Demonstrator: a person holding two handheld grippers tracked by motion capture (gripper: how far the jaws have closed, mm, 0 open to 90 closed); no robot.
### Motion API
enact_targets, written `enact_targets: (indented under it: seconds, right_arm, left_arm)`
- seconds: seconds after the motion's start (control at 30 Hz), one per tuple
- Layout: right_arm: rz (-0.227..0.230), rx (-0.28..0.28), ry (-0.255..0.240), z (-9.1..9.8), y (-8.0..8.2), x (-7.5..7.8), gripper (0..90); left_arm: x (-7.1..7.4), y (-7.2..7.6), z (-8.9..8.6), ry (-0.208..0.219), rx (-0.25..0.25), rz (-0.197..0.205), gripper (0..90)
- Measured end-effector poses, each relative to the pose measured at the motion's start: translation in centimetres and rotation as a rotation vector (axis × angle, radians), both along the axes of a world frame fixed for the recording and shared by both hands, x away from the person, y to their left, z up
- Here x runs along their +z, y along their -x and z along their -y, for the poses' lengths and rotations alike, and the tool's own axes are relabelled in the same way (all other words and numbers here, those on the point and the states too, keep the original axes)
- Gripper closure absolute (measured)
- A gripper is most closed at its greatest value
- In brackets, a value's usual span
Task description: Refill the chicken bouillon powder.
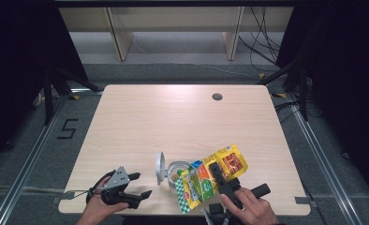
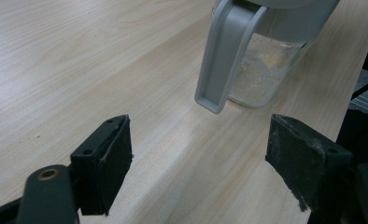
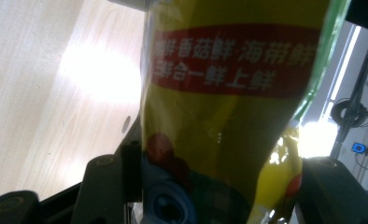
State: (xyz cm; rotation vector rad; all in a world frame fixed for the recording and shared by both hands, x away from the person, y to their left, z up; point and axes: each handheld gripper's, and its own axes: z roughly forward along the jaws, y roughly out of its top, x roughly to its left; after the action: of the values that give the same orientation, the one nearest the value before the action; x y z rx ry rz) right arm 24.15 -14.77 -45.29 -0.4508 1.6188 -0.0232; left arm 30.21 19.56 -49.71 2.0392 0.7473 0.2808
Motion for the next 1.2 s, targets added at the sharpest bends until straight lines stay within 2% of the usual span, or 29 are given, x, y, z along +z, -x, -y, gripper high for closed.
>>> enact_targets:
  seconds: [0.07,0.1,0.13,0.17,0.2,0.23,0.27,0.3,0.33,0.37,0.43,0.47,0.5,0.53,0.6,0.67,0.77,0.8,0.87,0.97,1.0,1.03,1.07,1.1,1.2]
  right_arm:
    - [0.013,0.014,0.003,0.0,0.0,0.2,47.3]
    - [0.035,0.05,0.035,-0.2,-0.2,0.5,47.3]
    - [0.034,0.04,0.044,-0.3,-0.1,0.6,47.3]
    - [0.033,0.039,0.04,-0.2,-0.1,0.5,47.3]
    - [0.043,0.053,0.034,-0.2,-0.2,0.4,47.3]
    - [0.039,0.051,0.046,-0.2,-0.2,0.4,47.3]
    - [0.015,0.024,0.026,0.0,-0.2,0.0,47.3]
    - [0.011,0.001,-0.002,0.1,0.0,-0.2,47.4]
    - [0.04,0.05,0.047,-0.2,-0.2,0.3,47.3]
    - [0.044,0.055,0.075,-0.3,-0.2,0.4,47.4]
    - [0.047,0.027,0.042,-0.2,-0.1,0.0,47.5]
    - [0.032,-0.003,0.053,-0.2,0.1,-0.2,47.6]
    - [0.071,0.069,0.104,-0.5,-0.1,0.3,47.7]
    - [0.065,0.053,0.083,-0.4,0.0,0.1,47.7]
    - [0.066,0.06,0.089,-0.5,-0.1,0.1,47.8]
    - [0.058,0.063,0.076,-0.3,-0.1,0.1,47.8]
    - [0.068,0.052,0.084,-0.3,0.0,0.4,47.9]
    - [0.08,0.048,0.091,-0.3,0.0,0.5,47.9]
    - [0.093,0.048,0.108,-0.3,0.1,0.8,47.9]
    - [0.083,0.043,0.106,-0.3,0.1,0.8,48.0]
    - [0.083,0.049,0.119,-0.3,0.1,0.8,48.0]
    - [0.077,0.047,0.121,-0.3,0.1,0.7,48.0]
    - [0.074,0.048,0.119,-0.3,0.1,0.7,48.0]
    - [0.065,0.043,0.11,-0.3,0.0,0.6,48.1]
    - [0.076,0.052,0.111,-0.2,0.0,0.7,48.2]
  left_arm:
    - [-0.1,0.0,0.0,0.007,0.006,-0.009,22.0]
    - [-0.1,0.0,0.0,0.008,0.004,-0.01,22.0]
    - [-0.1,0.0,0.1,0.018,0.003,-0.007,22.0]
    - [-0.1,0.0,0.1,0.012,-0.001,0.017,22.0]
    - [0.0,0.0,0.0,-0.002,-0.004,0.014,22.0]
    - [0.0,0.0,0.1,0.009,-0.003,0.018,22.0]
    - [0.0,0.0,0.1,0.011,-0.005,0.017,22.0]
    - [0.0,0.0,0.0,0.001,-0.005,0.012,22.0]
    - [0.0,0.0,0.0,-0.002,-0.005,0.013,22.0]
    - [0.0,0.0,0.0,0.006,-0.003,0.013,22.0]
    - [-0.1,0.0,0.1,0.017,-0.003,0.013,22.0]
    - [-0.1,0.0,0.1,0.014,0.0,0.015,22.0]
    - [-0.1,0.0,0.1,0.008,-0.006,0.009,22.0]
    - [0.0,0.0,0.1,0.006,-0.007,0.009,22.0]
    - [-0.1,0.0,0.1,0.015,0.001,0.016,22.0]
    - [0.0,0.0,0.0,-0.001,-0.004,0.014,22.0]
    - [0.0,0.0,0.0,0.007,-0.002,0.014,22.0]
    - [0.0,0.1,0.1,0.018,0.008,-0.01,22.0]
    - [-0.1,0.0,0.1,0.011,0.0,0.018,22.0]
    - [0.0,0.0,0.1,0.01,-0.005,0.016,22.0]
    - [0.0,0.1,0.1,0.009,0.007,-0.004,22.0]
    - [0.0,0.2,0.1,0.015,0.009,-0.004,22.0]
    - [0.0,0.0,0.0,-0.003,-0.005,0.015,22.0]
    - [-0.1,0.0,0.1,0.014,0.0,0.016,22.1]
    - [-0.1,0.0,0.1,0.015,0.001,0.015,22.0]
